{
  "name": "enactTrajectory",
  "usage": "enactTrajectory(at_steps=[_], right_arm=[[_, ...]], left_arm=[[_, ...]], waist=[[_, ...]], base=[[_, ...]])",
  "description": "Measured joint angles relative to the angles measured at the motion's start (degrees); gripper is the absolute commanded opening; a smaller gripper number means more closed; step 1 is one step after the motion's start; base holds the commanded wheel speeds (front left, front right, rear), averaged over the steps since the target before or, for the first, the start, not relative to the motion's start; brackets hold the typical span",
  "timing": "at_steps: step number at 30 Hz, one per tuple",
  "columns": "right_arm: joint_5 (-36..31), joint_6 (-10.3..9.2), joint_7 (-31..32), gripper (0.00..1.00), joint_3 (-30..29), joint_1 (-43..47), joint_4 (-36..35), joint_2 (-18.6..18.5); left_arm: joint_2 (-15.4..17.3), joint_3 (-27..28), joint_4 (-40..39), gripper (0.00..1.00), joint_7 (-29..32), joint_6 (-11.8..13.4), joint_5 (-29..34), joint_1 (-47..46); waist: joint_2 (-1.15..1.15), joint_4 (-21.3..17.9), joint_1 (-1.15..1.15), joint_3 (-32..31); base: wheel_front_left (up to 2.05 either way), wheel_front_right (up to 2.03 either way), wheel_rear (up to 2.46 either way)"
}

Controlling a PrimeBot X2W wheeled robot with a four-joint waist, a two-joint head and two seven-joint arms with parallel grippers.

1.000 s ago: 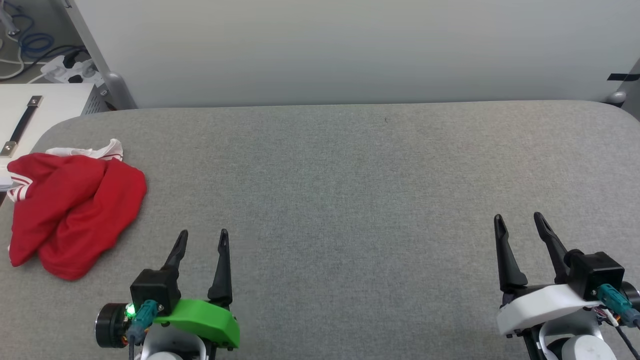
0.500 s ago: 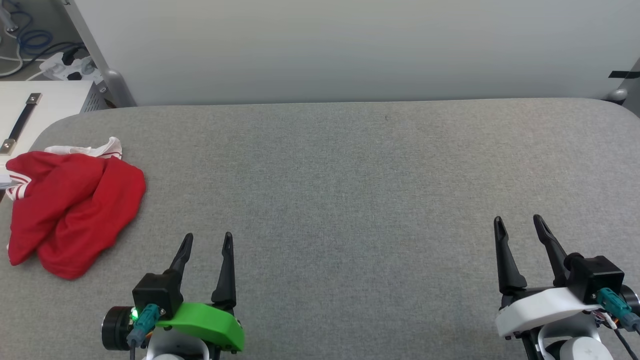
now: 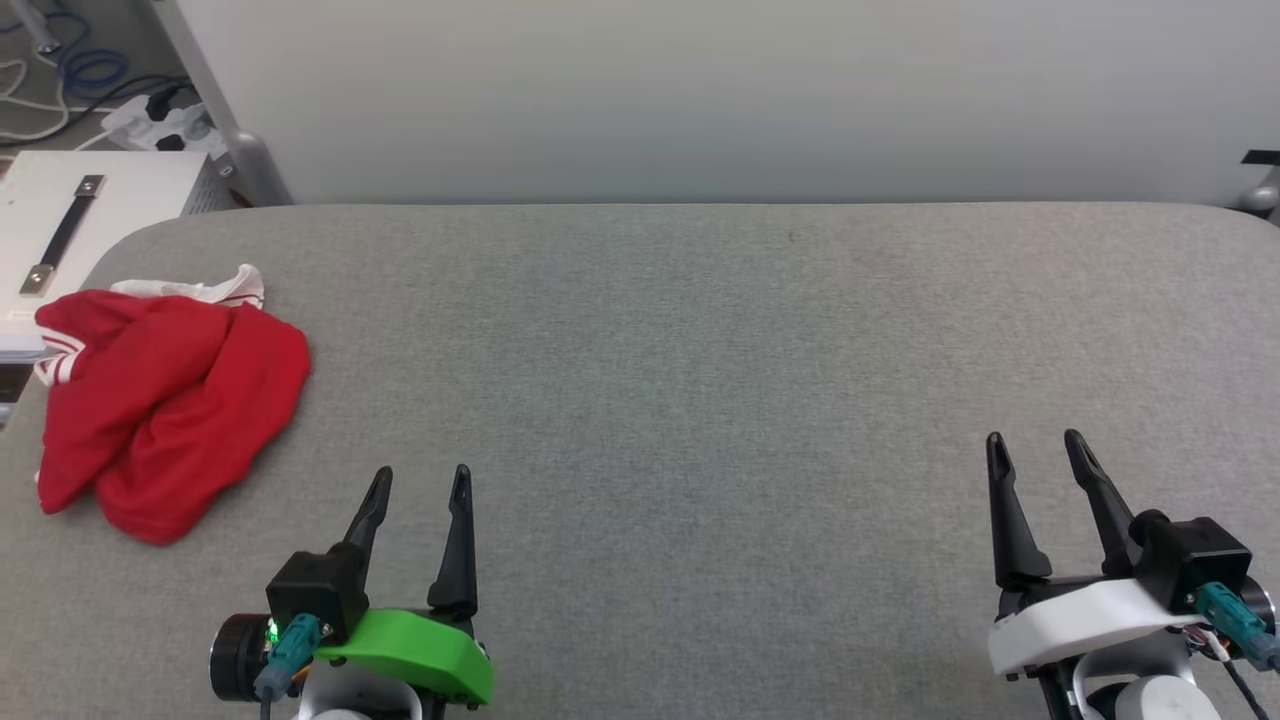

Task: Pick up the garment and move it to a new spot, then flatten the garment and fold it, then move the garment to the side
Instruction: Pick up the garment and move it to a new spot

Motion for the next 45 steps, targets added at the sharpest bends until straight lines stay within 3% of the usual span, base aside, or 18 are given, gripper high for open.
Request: enactTrajectory(at_steps=[10, 33, 45], right_arm=[[0.24, 0.0, -1.09, 1.0, 2.85, 0.62, -0.36, 0.09], [1.09, 0.0, -2.77, 1.0, 6.86, 1.6, 0.41, 0.19], [1.13, 0.0, -2.77, 1.0, 7.2, 1.6, 0.58, 0.21]], left_arm=[[-0.02, 0.33, 0.49, 1.0, -1.25, 0.19, -0.89, -0.01], [-0.04, 0.45, 0.71, 1.0, -2.83, -0.62, -1.4, 0.13], [-0.04, 0.54, 0.76, 1.0, -2.83, -0.49, -2.03, 0.13]], waist=[[0.0, 5.34, 0.0, -0.2], [0.0, 23.4, 0.0, -1.53], [0.0, 26.62, 0.0, -0.83]], base=[[0.0, 0.0, 0.0], [0.0, 0.0, 0.0], [0.0, 0.0, 0.0]])
